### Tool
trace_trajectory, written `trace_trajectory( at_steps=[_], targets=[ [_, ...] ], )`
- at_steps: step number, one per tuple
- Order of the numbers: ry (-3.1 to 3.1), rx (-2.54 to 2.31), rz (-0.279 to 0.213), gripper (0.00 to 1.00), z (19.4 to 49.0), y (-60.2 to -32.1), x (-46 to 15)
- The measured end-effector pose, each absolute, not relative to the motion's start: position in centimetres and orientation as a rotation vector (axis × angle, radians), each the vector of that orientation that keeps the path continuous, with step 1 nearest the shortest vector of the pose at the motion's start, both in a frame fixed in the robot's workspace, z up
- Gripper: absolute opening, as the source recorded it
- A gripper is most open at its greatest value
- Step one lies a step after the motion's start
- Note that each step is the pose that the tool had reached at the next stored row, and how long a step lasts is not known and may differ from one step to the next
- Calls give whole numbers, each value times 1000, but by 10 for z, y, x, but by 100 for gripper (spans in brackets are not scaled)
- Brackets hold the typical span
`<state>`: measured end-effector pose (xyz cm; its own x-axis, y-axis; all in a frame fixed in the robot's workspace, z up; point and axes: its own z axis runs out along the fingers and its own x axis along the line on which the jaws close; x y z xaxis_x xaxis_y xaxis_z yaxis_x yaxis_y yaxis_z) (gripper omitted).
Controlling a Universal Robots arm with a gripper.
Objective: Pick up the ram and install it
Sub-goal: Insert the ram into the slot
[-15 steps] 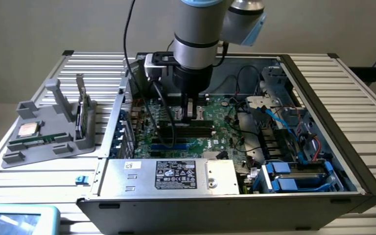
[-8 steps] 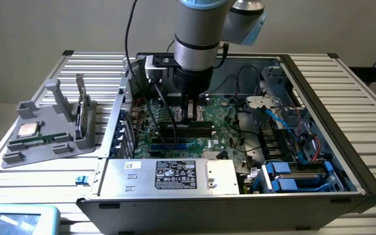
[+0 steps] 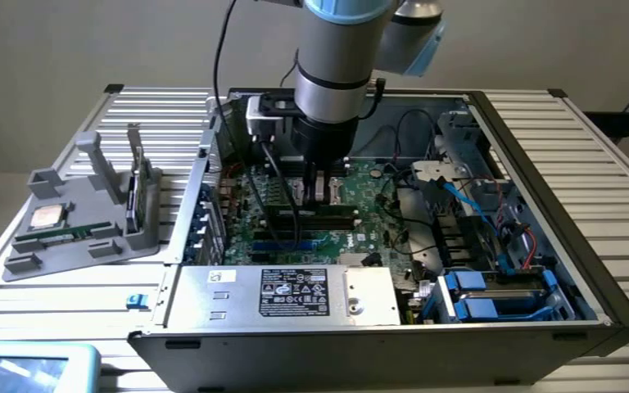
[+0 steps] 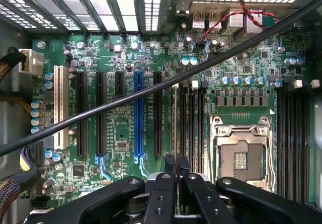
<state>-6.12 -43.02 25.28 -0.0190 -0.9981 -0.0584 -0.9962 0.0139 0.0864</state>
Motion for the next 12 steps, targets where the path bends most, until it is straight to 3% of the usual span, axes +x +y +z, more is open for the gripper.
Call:
trace_trajectory(
  at_steps=[12],
  targets=[
    [-2211, 2185, -174, 11, 245, -430, -54]
  ],
)
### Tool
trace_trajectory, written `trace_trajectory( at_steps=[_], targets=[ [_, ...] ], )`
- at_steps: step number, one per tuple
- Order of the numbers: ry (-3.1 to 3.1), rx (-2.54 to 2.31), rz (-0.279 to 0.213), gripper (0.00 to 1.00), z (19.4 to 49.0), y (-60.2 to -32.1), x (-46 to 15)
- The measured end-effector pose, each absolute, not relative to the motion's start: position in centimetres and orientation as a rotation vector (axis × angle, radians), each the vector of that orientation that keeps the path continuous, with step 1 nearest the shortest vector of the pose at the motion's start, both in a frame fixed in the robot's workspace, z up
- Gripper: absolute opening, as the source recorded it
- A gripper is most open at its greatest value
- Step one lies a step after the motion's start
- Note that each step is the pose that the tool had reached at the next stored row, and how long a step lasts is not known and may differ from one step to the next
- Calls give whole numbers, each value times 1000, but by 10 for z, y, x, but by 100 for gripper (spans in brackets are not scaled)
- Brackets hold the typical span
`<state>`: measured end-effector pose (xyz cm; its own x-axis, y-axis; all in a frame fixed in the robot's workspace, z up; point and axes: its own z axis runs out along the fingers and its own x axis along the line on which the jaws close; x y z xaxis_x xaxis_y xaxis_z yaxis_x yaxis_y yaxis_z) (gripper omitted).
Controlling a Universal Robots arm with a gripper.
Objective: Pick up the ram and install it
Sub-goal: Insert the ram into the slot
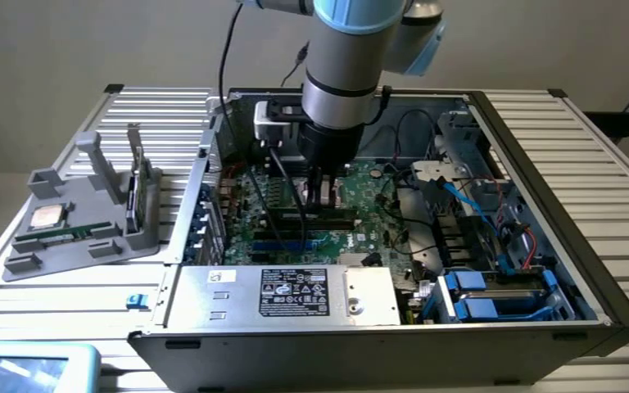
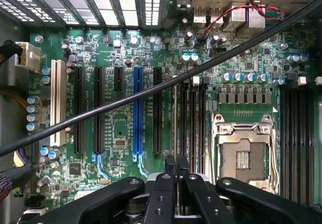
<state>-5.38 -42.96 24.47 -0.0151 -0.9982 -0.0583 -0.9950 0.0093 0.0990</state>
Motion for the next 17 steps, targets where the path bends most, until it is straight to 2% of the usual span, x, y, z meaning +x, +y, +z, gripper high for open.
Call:
trace_trajectory(
  at_steps=[17],
  targets=[
    [-2214, 2189, -165, 11, 240, -426, -60]
  ],
)
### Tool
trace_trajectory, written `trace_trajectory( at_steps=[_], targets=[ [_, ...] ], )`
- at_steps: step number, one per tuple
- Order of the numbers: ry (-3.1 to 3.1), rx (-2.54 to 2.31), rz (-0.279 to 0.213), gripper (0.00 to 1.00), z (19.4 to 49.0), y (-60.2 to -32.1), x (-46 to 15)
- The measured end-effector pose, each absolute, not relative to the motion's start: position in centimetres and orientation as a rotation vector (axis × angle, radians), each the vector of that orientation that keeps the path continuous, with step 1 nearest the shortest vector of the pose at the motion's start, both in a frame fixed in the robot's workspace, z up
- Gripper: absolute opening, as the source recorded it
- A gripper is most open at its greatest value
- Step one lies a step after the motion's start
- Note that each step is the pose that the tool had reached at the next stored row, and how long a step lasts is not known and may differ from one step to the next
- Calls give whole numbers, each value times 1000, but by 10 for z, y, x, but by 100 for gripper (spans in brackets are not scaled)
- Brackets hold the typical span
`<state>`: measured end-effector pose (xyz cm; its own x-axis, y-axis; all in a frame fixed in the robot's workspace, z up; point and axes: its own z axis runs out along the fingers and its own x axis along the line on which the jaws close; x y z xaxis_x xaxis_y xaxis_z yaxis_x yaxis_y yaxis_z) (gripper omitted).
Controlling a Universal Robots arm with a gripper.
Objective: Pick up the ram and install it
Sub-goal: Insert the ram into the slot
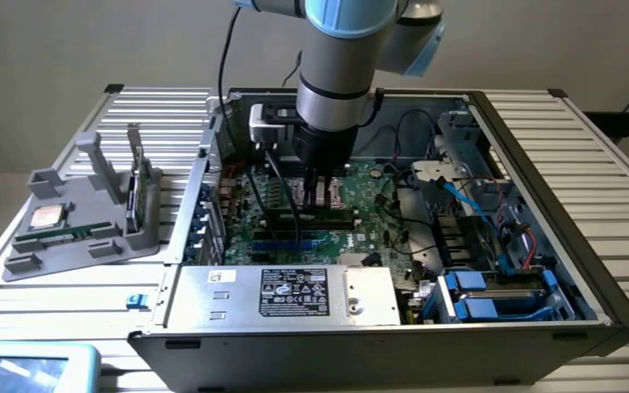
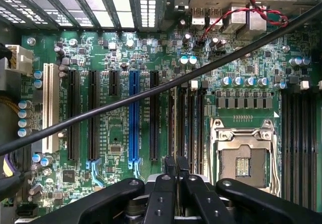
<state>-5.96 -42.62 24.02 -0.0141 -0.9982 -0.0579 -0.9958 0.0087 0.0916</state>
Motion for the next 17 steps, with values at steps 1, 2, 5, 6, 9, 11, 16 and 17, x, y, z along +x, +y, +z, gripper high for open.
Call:
trace_trajectory(
  at_steps=[1, 2, 5, 6, 9, 11, 16, 17],
  targets=[
    [-2214, 2190, -165, 11, 240, -426, -60],
    [-2215, 2191, -164, 11, 240, -426, -60],
    [-2214, 2191, -164, 11, 240, -426, -60],
    [-2215, 2191, -163, 11, 240, -426, -60],
    [-2216, 2192, -161, 11, 239, -426, -60],
    [-2216, 2193, -161, 11, 239, -426, -60],
    [-2217, 2194, -159, 11, 238, -426, -60],
    [-2217, 2194, -159, 11, 238, -426, -60]
  ],
)
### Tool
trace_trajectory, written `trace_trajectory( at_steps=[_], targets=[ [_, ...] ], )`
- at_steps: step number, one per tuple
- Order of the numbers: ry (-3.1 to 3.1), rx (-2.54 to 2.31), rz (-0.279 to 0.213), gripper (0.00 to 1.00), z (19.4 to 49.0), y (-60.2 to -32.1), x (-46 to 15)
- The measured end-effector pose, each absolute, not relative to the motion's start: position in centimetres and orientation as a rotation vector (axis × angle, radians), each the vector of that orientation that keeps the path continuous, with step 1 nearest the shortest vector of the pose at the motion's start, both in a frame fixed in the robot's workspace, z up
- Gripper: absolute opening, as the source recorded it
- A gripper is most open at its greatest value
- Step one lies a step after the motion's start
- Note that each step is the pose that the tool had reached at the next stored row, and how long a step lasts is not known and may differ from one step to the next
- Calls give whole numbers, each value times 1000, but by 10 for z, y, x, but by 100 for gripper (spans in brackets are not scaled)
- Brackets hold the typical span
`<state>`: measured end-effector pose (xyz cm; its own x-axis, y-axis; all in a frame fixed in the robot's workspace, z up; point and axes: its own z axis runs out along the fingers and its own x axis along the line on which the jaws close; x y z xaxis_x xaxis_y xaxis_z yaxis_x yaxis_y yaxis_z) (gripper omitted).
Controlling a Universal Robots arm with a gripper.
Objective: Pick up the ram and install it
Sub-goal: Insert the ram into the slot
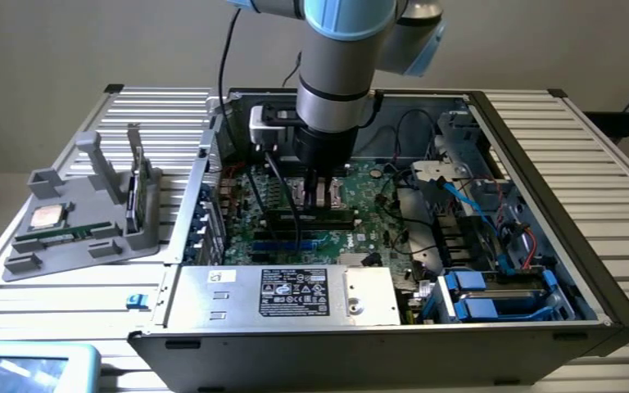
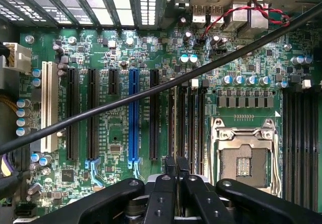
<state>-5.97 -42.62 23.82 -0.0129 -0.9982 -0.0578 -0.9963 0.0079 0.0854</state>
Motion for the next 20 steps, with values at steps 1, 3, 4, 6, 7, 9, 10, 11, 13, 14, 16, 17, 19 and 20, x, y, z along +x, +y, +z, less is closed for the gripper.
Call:
trace_trajectory(
  at_steps=[1, 3, 4, 6, 7, 9, 10, 11, 13, 14, 16, 17, 19, 20],
  targets=[
    [-2217, 2194, -159, 11, 238, -426, -60],
    [-2217, 2194, -159, 11, 238, -426, -60],
    [-2217, 2194, -159, 11, 238, -426, -60],
    [-2217, 2194, -159, 11, 238, -426, -60],
    [-2217, 2194, -159, 11, 238, -426, -60],
    [-2217, 2194, -159, 11, 238, -426, -60],
    [-2217, 2194, -159, 11, 238, -426, -60],
    [-2217, 2194, -158, 11, 238, -426, -60],
    [-2220, 2197, -154, 11, 238, -426, -60],
    [-2223, 2200, -150, 11, 239, -426, -60],
    [-2226, 2204, -147, 11, 239, -426, -60],
    [-2226, 2204, -147, 11, 239, -426, -60],
    [-2226, 2204, -147, 11, 239, -426, -60],
    [-2226, 2204, -146, 11, 239, -426, -60]
  ],
)
